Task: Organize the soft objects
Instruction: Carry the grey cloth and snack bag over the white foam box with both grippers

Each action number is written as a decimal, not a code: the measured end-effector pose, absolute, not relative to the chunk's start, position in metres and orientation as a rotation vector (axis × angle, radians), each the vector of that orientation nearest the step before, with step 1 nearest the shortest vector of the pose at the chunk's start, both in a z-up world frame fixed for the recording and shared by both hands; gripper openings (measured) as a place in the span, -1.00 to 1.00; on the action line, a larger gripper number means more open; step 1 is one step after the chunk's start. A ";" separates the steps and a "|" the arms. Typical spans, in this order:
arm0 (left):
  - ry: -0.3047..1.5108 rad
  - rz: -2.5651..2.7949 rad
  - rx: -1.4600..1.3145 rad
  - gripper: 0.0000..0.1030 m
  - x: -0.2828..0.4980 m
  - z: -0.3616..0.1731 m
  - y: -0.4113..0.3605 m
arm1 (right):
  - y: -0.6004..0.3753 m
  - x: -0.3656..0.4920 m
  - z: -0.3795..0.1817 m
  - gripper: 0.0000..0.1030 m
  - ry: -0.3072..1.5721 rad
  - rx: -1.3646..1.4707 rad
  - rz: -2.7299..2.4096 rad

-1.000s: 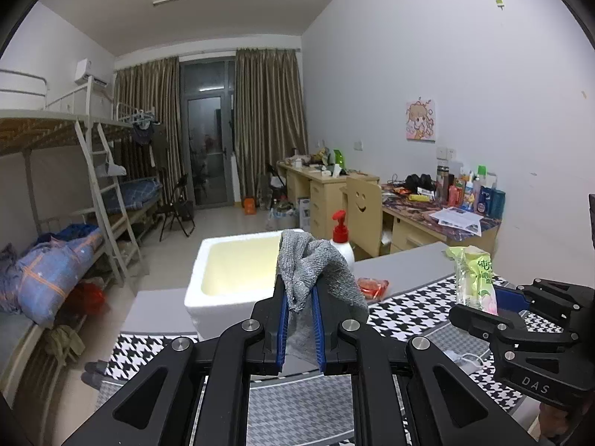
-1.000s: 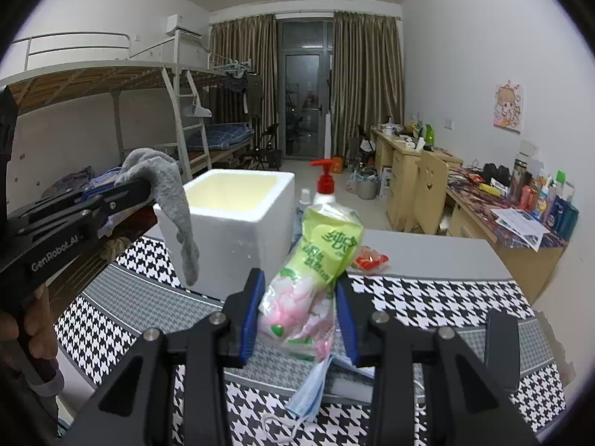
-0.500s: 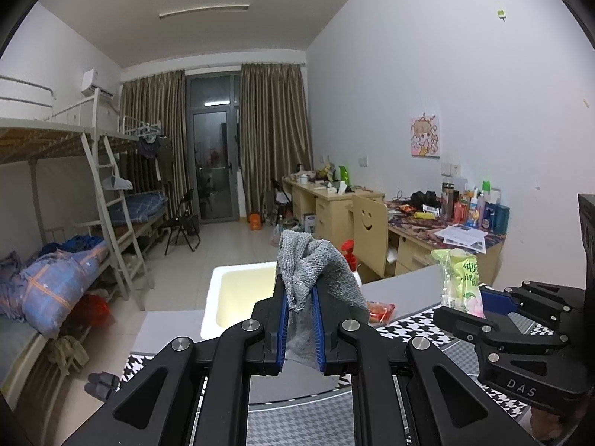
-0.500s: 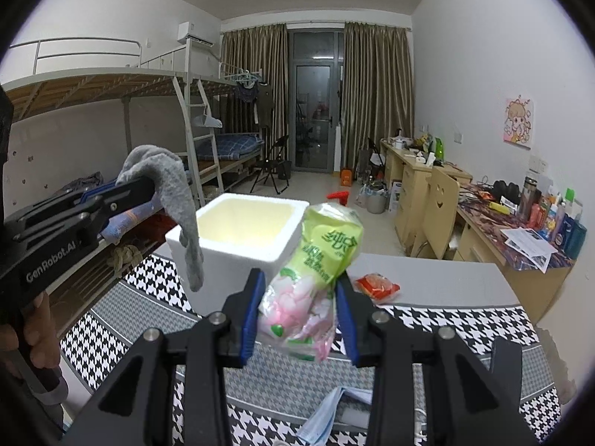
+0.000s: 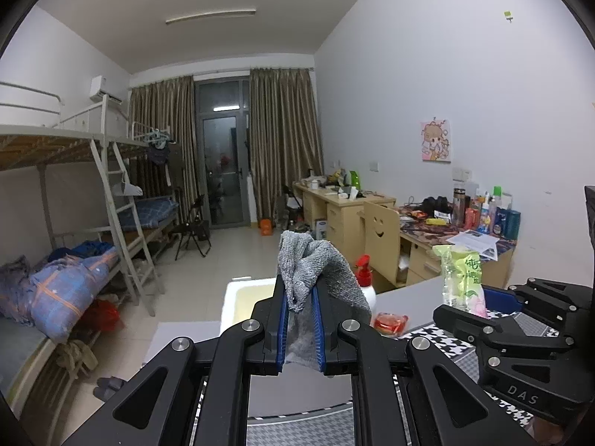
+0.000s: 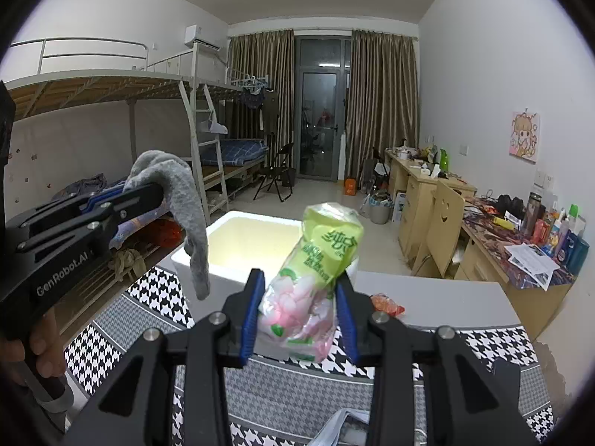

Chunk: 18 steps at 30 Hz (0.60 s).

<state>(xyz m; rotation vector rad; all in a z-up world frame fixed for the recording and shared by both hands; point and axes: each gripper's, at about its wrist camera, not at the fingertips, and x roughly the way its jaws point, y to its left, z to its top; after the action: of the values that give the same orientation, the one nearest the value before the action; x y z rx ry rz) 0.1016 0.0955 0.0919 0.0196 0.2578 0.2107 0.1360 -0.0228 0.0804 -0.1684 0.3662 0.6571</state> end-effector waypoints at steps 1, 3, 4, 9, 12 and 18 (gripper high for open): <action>0.259 0.212 0.019 -0.75 0.103 0.092 0.096 | -0.023 0.136 0.080 -0.18 0.364 -0.168 0.658; 0.261 0.214 0.020 -0.75 0.106 0.094 0.097 | -0.020 0.137 0.083 -0.18 0.363 -0.172 0.657; 0.260 0.215 0.023 -0.75 0.107 0.095 0.096 | -0.019 0.138 0.084 -0.18 0.362 -0.173 0.657; 0.255 0.234 0.029 -0.75 0.111 0.097 0.100 | -0.013 0.140 0.088 -0.18 0.355 -0.173 0.660; 0.260 0.236 0.027 -0.75 0.115 0.099 0.105 | -0.010 0.143 0.089 -0.18 0.358 -0.171 0.665; 0.264 0.231 0.022 -0.75 0.125 0.101 0.110 | -0.004 0.155 0.091 -0.18 0.365 -0.171 0.673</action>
<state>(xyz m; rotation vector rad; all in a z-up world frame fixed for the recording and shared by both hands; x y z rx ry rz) 0.1253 0.1096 0.1015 0.0215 0.2643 0.2311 0.1549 -0.0040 0.0914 -0.1708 0.3646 0.6732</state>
